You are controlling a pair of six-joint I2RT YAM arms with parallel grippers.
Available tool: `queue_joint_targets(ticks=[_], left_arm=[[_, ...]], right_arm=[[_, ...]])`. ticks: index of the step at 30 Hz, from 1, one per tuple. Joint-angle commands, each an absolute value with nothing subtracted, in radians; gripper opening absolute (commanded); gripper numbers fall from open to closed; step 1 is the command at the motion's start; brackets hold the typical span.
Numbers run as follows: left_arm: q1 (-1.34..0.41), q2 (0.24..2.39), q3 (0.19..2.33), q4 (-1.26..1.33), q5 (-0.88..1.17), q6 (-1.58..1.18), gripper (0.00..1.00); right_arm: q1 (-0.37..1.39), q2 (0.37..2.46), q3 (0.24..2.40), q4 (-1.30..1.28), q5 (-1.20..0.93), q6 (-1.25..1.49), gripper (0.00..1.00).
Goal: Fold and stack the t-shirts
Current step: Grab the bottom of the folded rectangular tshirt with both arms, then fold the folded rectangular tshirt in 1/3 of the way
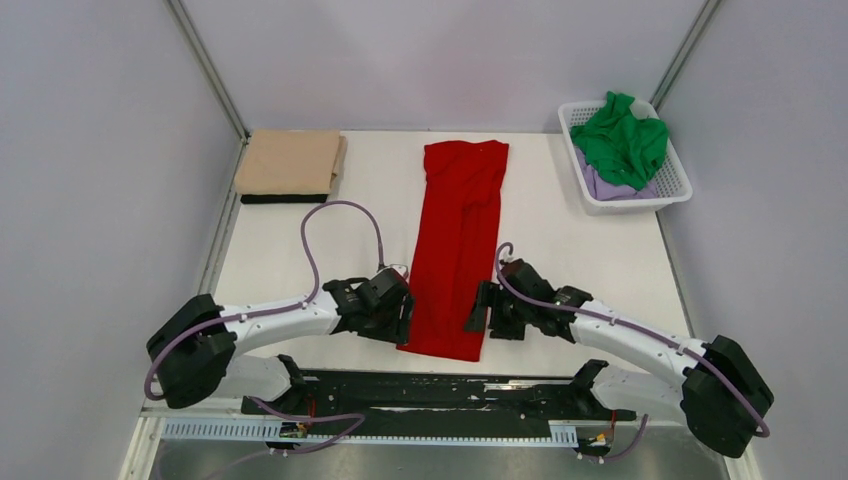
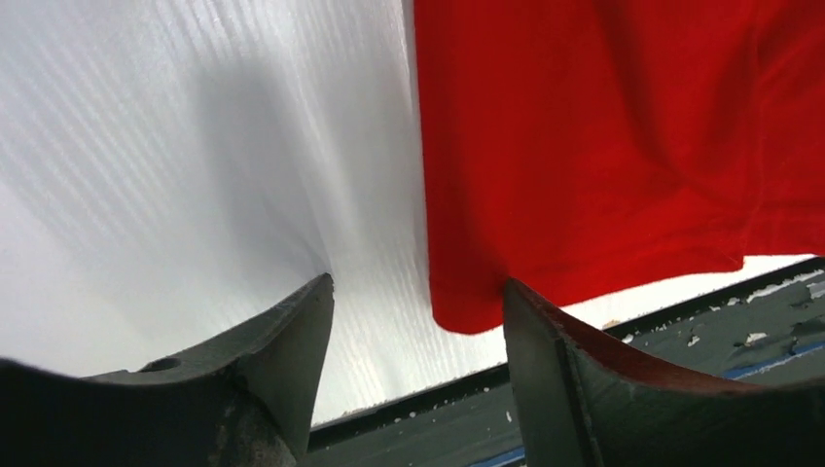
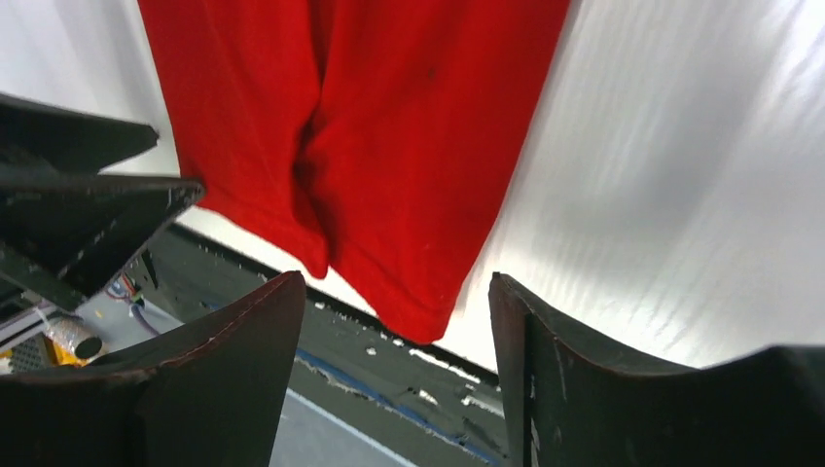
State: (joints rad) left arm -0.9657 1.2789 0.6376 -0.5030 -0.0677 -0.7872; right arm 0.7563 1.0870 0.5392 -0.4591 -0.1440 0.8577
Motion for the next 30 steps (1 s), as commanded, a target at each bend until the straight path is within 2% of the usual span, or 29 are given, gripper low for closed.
queue_joint_targets(ticks=[1, 5, 7, 10, 11, 13, 17, 19, 25, 30], left_arm=[[-0.958, 1.337, 0.653, -0.418, -0.063, -0.798, 0.69], [-0.959, 1.398, 0.654, -0.407, -0.057, -0.81, 0.51], [-0.959, 1.415, 0.65, -0.399, -0.05, -0.811, 0.35], [-0.96, 1.421, 0.646, -0.41, -0.034, -0.805, 0.18], [-0.959, 1.416, 0.644, -0.417, -0.028, -0.804, 0.06], [-0.959, 1.403, 0.632, -0.422, -0.013, -0.808, 0.0], [-0.96, 1.362, 0.616, -0.468, -0.014, -0.822, 0.0], [-0.959, 1.33, 0.613, -0.502, -0.019, -0.83, 0.0], [-0.97, 1.185, 0.57, -0.58, 0.034, -0.874, 0.0], [-0.987, 1.091, 0.499, -0.498, 0.155, -0.922, 0.0]], right_arm=[[0.837, 1.08, 0.515, -0.411, -0.171, 0.988, 0.66], [0.91, 1.117, 0.498, -0.398, -0.174, 1.047, 0.61], [0.943, 1.134, 0.494, -0.401, -0.154, 1.074, 0.59], [0.969, 1.16, 0.491, -0.402, -0.138, 1.094, 0.55], [0.973, 1.168, 0.487, -0.401, -0.135, 1.1, 0.53], [0.977, 1.18, 0.474, -0.402, -0.124, 1.115, 0.47], [0.988, 1.156, 0.44, -0.403, -0.085, 1.162, 0.21], [0.988, 1.119, 0.42, -0.409, -0.088, 1.166, 0.02], [1.04, 0.965, 0.354, -0.425, -0.167, 1.16, 0.0], [1.084, 0.886, 0.326, -0.331, -0.213, 1.151, 0.0]])
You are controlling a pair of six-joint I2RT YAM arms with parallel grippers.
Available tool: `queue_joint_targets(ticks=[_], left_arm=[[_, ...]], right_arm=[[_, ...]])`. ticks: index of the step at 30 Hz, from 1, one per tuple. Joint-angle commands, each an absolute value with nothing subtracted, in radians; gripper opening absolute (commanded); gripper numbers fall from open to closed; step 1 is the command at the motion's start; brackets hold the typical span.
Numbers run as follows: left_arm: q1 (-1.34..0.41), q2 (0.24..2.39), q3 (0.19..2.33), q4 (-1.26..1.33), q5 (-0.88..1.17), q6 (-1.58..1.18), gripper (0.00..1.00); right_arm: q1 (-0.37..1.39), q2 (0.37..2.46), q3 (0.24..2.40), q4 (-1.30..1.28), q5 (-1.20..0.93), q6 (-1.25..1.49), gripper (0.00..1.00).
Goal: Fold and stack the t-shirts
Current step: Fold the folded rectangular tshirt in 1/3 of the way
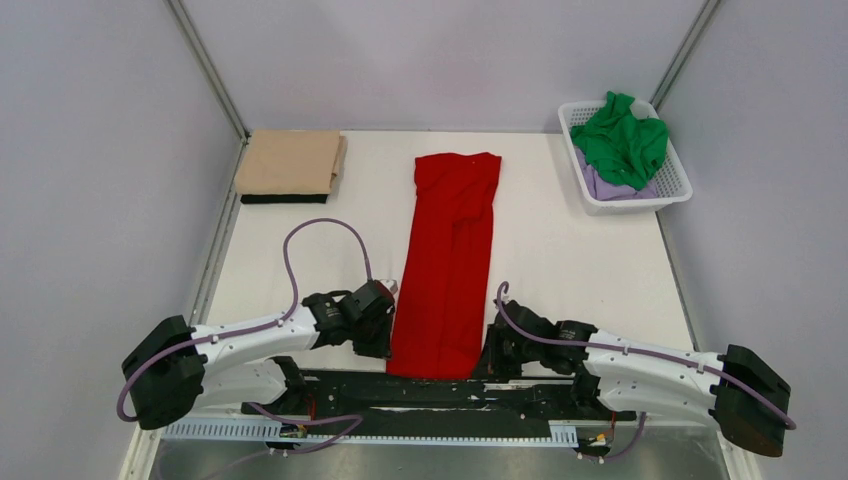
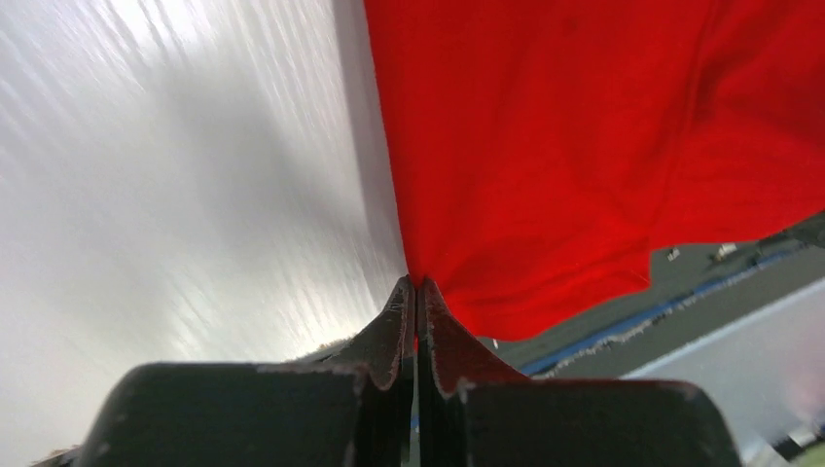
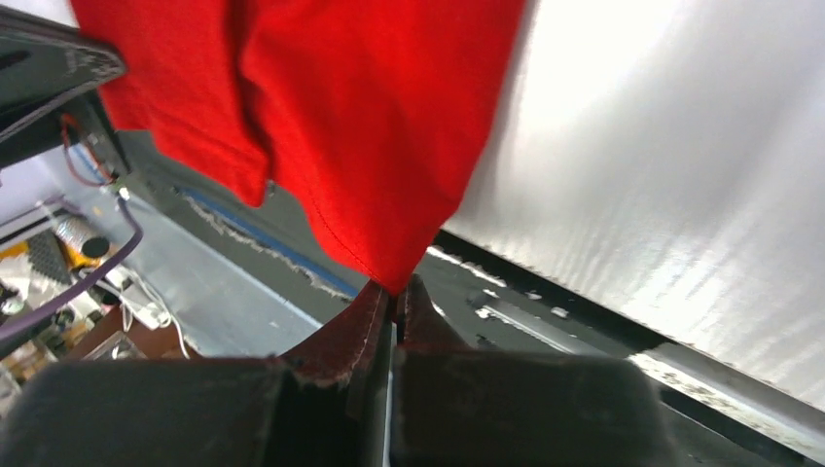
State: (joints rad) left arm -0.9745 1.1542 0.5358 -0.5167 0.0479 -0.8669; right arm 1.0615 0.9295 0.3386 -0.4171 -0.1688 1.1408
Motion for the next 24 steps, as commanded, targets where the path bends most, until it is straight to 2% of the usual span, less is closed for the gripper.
queue_joint_targets(ticks=[1, 8, 14, 18, 24], left_arm=[[-0.987, 1.086, 0.494, -0.477, 0.178, -0.935, 0.0], [-0.986, 1.031, 0.547, -0.457, 0.129, -0.937, 0.0], [-0.941, 1.111, 0.664, -0.479, 0.055, -0.865, 0.0], [-0.859, 1.175, 0.762, -0.447, 0.067, -0.832, 0.0], [-0.725, 1.32, 0.912, -0.456, 0.101, -0.784, 0.0]], right_arm=[[1.086, 0.88, 0.326, -0.317, -0.216, 1.148, 0.0], [1.085, 0.847, 0.361, -0.313, -0.122, 1.141, 0.0], [1.06, 0.819, 0.411, -0.312, 0.014, 1.113, 0.0], [0.976, 0.841, 0.487, -0.31, 0.049, 0.999, 0.0], [0.8, 0.95, 0.574, -0.257, -0.021, 0.909, 0.0]])
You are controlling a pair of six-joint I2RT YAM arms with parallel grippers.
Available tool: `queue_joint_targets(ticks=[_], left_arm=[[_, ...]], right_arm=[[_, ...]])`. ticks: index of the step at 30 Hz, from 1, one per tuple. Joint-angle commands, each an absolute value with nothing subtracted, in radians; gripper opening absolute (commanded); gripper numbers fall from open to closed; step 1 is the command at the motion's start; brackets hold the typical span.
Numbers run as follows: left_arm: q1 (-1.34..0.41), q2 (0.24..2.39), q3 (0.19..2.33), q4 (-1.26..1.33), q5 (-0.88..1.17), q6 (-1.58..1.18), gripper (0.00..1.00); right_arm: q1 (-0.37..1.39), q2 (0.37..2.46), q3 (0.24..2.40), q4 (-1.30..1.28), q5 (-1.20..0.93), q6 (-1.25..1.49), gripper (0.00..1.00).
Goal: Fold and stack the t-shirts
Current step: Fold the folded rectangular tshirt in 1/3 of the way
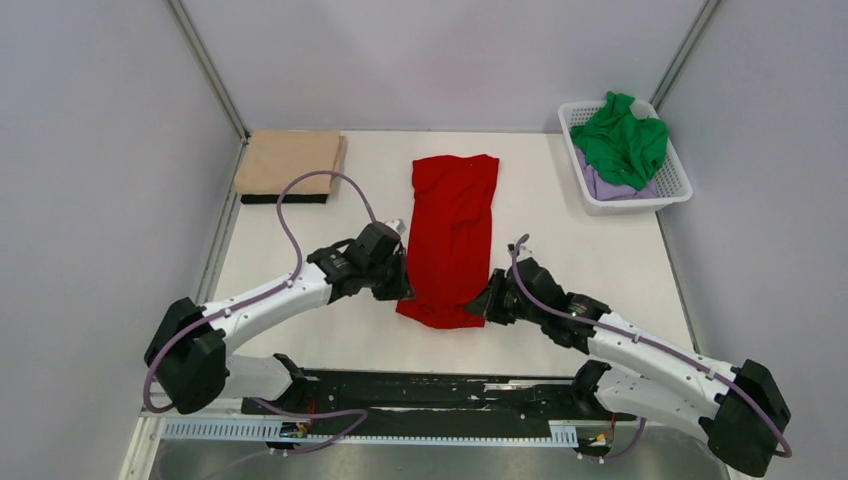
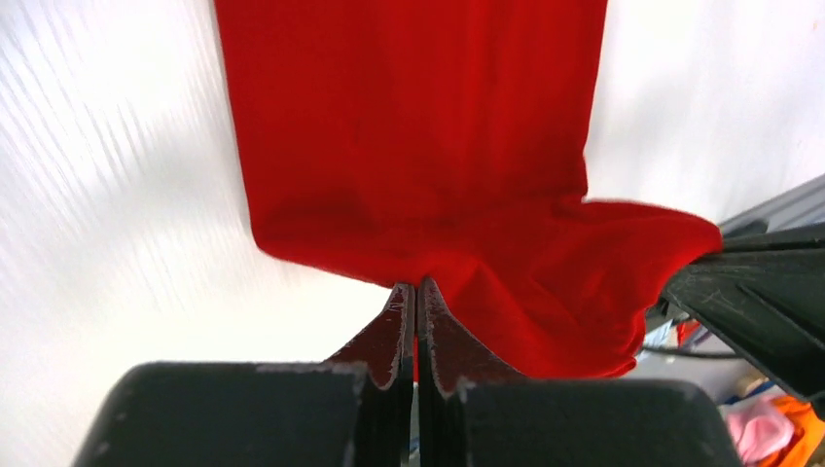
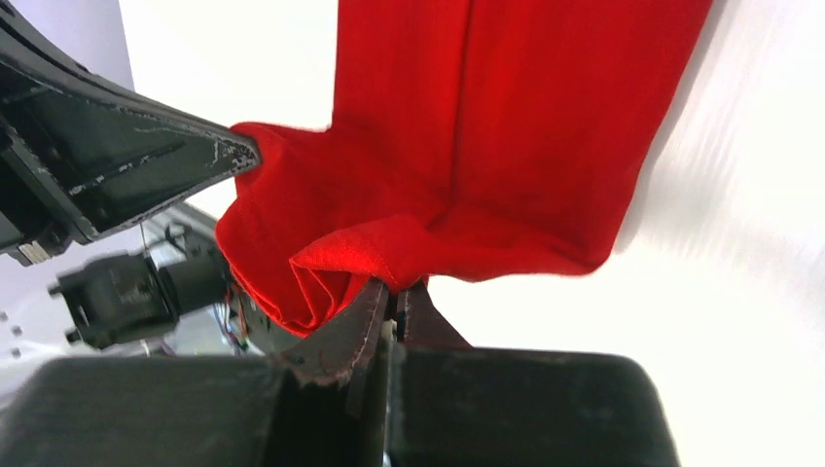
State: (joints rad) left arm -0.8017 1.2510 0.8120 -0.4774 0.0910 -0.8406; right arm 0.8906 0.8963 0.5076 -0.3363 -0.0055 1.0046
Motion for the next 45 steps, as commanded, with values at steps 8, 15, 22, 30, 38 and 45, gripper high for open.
queue_joint_targets(ticks=[8, 15, 22, 30, 38, 45], left_arm=[[-0.618, 1.511, 1.084, -0.438, 0.158, -0.753, 0.0], [-0.554, 1.64, 1.203, -0.443, 0.169, -0.723, 0.0], [-0.51, 1.78, 1.332, -0.482, 0.166, -0.701, 0.0], [-0.463, 1.896, 1.404, -0.466, 0.181, -0.703, 0.02], [-0.409, 2.019, 1.494, -0.406, 0.155, -0.76, 0.29], [-0.361, 1.984, 1.613, -0.439, 0.184, -0.742, 0.99]], right_arm=[[0.644, 1.077, 0.675, -0.198, -0.043, 0.813, 0.0], [0.535, 1.202, 0.748, -0.143, -0.089, 0.757, 0.0], [0.471, 1.326, 0.807, -0.092, -0.106, 0.729, 0.0], [0.394, 1.483, 0.858, -0.016, -0.182, 0.718, 0.0], [0.292, 1.705, 1.011, 0.035, -0.223, 0.703, 0.05], [0.242, 1.75, 1.117, -0.033, -0.324, 0.683, 0.82]])
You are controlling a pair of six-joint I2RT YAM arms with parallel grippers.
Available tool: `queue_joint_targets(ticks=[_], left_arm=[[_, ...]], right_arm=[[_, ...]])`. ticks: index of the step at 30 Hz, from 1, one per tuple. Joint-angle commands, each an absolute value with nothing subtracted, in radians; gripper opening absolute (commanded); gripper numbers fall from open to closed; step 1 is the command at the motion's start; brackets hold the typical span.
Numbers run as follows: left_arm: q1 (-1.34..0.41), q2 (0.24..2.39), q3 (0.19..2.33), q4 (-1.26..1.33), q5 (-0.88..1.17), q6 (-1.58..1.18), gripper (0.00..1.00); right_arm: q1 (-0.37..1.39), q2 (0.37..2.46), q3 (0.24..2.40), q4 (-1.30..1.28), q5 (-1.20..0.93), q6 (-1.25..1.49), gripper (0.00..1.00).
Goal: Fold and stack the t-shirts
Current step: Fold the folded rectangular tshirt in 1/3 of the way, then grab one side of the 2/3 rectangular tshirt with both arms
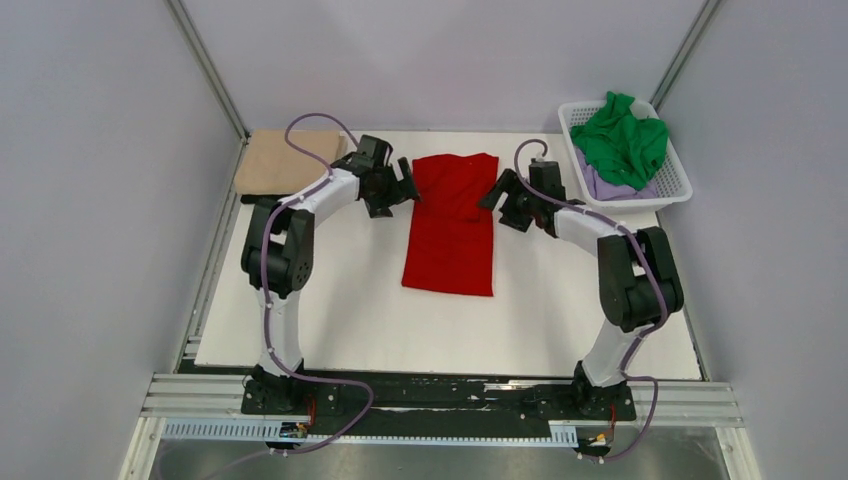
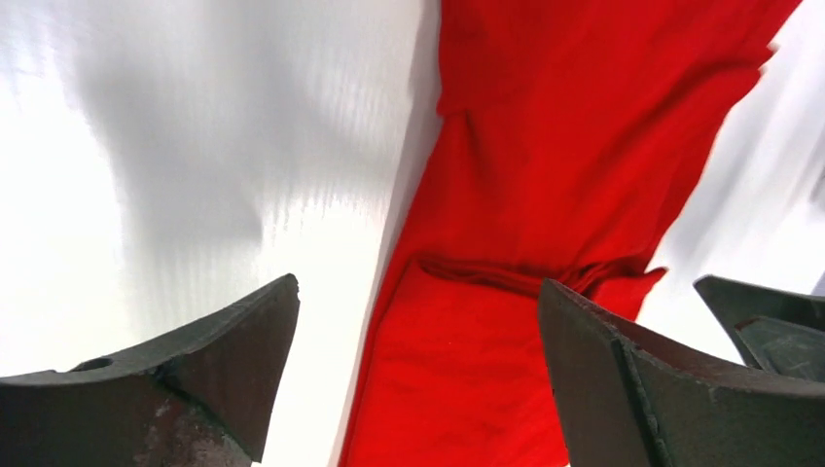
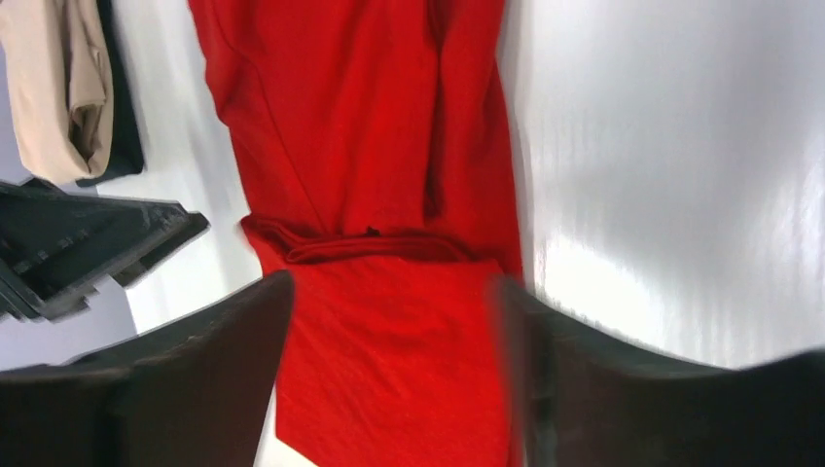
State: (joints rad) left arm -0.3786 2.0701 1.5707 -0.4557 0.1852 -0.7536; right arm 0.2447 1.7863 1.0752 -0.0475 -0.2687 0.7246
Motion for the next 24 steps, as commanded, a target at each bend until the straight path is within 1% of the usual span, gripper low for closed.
queue_joint_targets(ticks=[1, 2, 3, 6, 9, 12, 14, 18, 20, 22, 23, 24], left_arm=[[-0.361, 1.964, 1.589, -0.443, 0.158, -0.73, 0.99], [-0.36, 1.915, 1.573, -0.45, 0.143, -0.726, 1.0], [-0.36, 1.887, 1.528, -0.45, 0.118, -0.716, 1.0], [-0.363, 1.752, 1.403, -0.43, 0.108, -0.7, 1.0], [-0.386, 1.647, 1.226, -0.419, 0.115, -0.691, 1.0], [-0.443, 1.55, 1.101, -0.401, 0.114, -0.706, 1.0], [-0.476, 1.529, 1.025, -0.386, 0.132, -0.724, 1.0], [-0.514, 1.554, 0.904, -0.322, 0.171, -0.78, 1.0], [-0.524, 1.585, 0.876, -0.284, 0.186, -0.803, 0.98], [-0.533, 1.617, 0.868, -0.259, 0.198, -0.819, 0.91], [-0.535, 1.638, 0.867, -0.252, 0.2, -0.821, 0.84], [-0.537, 1.646, 0.865, -0.25, 0.201, -0.825, 0.8]], right_arm=[[0.245, 1.731, 1.101, -0.034, -0.317, 0.674, 0.93], [0.249, 1.705, 1.077, -0.037, -0.309, 0.663, 0.99], [0.257, 1.678, 1.053, -0.043, -0.299, 0.653, 1.0], [0.274, 1.578, 0.951, -0.057, -0.277, 0.65, 1.0], [0.285, 1.44, 0.79, -0.062, -0.274, 0.685, 1.0], [0.291, 1.329, 0.657, -0.063, -0.324, 0.727, 1.0], [0.299, 1.274, 0.59, -0.063, -0.369, 0.745, 1.0], [0.321, 1.206, 0.478, -0.033, -0.376, 0.789, 1.0], [0.323, 1.198, 0.451, -0.01, -0.385, 0.794, 0.99], [0.328, 1.206, 0.443, 0.02, -0.359, 0.8, 0.94], [0.33, 1.215, 0.443, 0.025, -0.348, 0.8, 0.91], [0.334, 1.227, 0.447, 0.027, -0.341, 0.799, 0.87]])
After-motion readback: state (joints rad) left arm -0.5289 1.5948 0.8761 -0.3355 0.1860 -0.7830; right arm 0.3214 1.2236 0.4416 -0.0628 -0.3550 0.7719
